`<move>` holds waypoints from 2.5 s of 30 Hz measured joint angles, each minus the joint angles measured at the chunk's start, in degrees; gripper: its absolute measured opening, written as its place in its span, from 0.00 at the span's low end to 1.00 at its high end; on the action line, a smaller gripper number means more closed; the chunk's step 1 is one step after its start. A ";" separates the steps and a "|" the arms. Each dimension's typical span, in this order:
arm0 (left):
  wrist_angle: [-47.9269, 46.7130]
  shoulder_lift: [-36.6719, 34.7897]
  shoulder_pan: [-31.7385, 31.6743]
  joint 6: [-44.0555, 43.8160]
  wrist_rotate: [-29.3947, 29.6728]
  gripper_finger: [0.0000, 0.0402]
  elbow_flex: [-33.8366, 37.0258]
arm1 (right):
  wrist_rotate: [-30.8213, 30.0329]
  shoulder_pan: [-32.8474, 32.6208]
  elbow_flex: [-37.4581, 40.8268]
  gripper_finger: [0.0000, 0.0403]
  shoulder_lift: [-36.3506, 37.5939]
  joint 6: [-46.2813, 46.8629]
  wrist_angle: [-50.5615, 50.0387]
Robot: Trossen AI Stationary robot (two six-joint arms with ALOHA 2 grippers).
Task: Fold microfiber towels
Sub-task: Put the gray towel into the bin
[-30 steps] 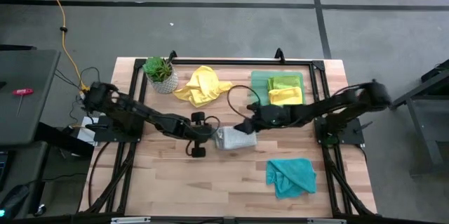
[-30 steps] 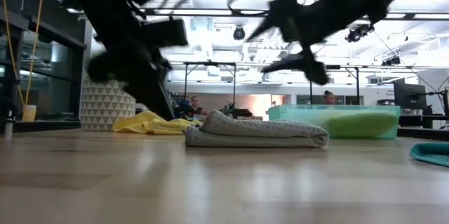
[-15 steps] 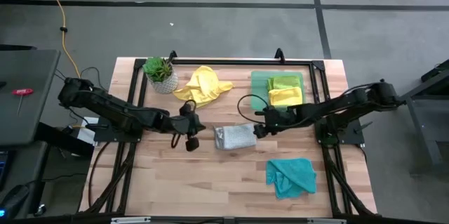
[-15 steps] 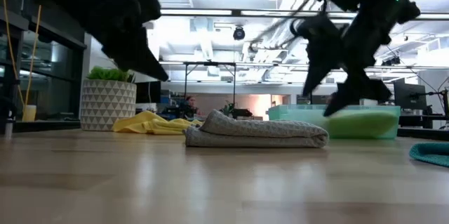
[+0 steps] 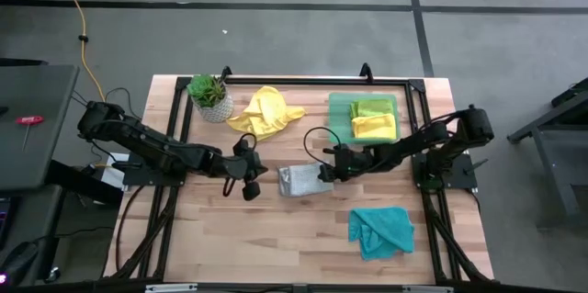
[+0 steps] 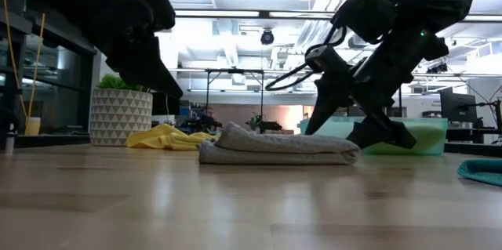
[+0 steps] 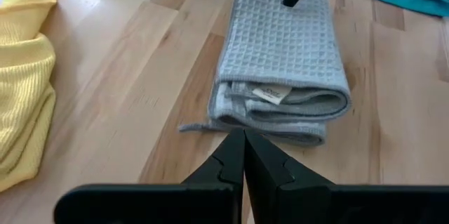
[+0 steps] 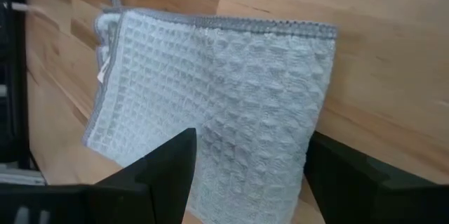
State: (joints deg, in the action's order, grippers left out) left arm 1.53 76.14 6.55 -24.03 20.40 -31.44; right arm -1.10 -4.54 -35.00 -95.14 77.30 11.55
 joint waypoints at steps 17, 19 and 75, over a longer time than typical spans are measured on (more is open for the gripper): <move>-4.50 -10.83 -0.20 6.84 -0.12 0.00 -4.63 | -0.35 0.78 0.26 0.04 4.03 -6.01 -5.32; -6.58 -12.85 -0.20 8.40 3.33 0.00 -6.22 | -0.07 1.66 0.26 0.02 8.00 -8.73 -8.03; -13.96 -21.29 -0.20 4.66 13.91 0.00 -9.16 | -15.84 31.36 -52.27 0.00 -5.05 -113.79 -79.50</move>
State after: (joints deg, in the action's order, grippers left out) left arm -12.43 54.85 6.35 -19.37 34.31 -40.60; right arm -16.93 26.82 -87.28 -100.18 -36.49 -67.95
